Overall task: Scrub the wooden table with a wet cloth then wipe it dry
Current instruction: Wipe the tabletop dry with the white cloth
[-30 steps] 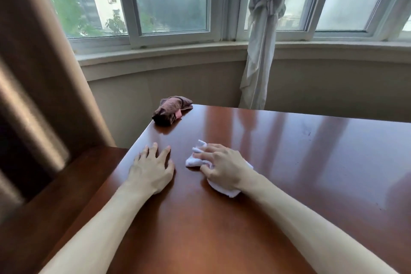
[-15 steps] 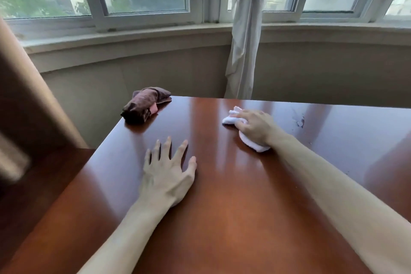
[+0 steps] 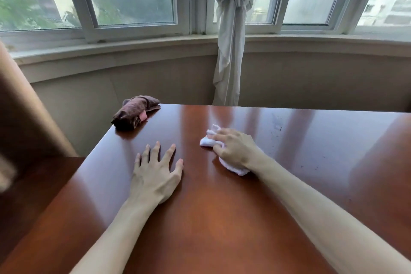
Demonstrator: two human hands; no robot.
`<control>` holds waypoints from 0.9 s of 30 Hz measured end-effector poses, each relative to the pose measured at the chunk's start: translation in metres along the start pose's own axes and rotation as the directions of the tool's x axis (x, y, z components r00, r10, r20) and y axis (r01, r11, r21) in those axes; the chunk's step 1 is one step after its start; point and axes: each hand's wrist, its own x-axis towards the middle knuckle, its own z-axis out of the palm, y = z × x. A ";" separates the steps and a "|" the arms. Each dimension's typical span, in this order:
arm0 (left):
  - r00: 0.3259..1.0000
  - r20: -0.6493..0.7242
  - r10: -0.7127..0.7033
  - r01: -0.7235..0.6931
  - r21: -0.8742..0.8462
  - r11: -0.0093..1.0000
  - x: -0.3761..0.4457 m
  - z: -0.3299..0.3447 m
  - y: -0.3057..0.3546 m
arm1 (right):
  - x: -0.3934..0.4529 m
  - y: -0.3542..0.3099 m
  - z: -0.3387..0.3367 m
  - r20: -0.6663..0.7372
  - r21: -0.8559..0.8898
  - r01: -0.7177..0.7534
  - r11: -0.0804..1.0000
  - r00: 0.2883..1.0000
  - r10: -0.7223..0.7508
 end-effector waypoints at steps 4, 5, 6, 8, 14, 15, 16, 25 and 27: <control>1.000 0.007 -0.006 0.006 0.014 1.000 0.000 -0.001 0.001 | -0.072 -0.049 0.009 -0.017 0.028 0.206 0.978 0.979 -0.206; 1.000 0.008 -0.006 0.006 0.014 1.000 -0.001 -0.001 0.001 | -0.079 -0.053 0.009 -0.007 0.040 0.226 0.973 0.974 -0.226; 1.000 0.009 -0.004 0.004 0.014 1.000 -0.001 -0.002 0.001 | -0.079 -0.052 0.008 0.003 0.060 0.223 0.973 0.975 -0.224; 1.000 0.005 0.001 -0.001 0.011 1.000 -0.002 -0.002 0.001 | -0.061 -0.044 0.005 0.012 0.084 0.168 0.982 0.985 -0.170; 1.000 -0.023 0.002 -0.002 -0.008 1.000 -0.002 0.000 0.000 | 0.069 0.015 0.009 0.011 0.013 -0.053 0.998 0.999 0.053; 0.999 -0.033 -0.003 0.003 -0.014 1.000 -0.001 0.000 0.000 | 0.092 0.027 0.007 0.018 0.004 -0.077 0.997 0.997 0.077; 0.999 -0.041 0.000 0.000 -0.018 1.000 0.001 0.000 -0.001 | 0.114 0.040 0.005 0.025 -0.006 -0.103 0.995 0.994 0.103; 1.000 -0.019 -0.008 0.008 0.000 1.000 0.001 -0.002 -0.002 | 0.134 0.052 0.018 -0.012 -0.078 -0.145 0.986 0.989 0.145; 1.000 0.002 -0.004 0.004 0.024 1.000 0.001 -0.003 0.000 | 0.085 0.029 0.011 -0.004 -0.053 -0.068 0.996 0.998 0.068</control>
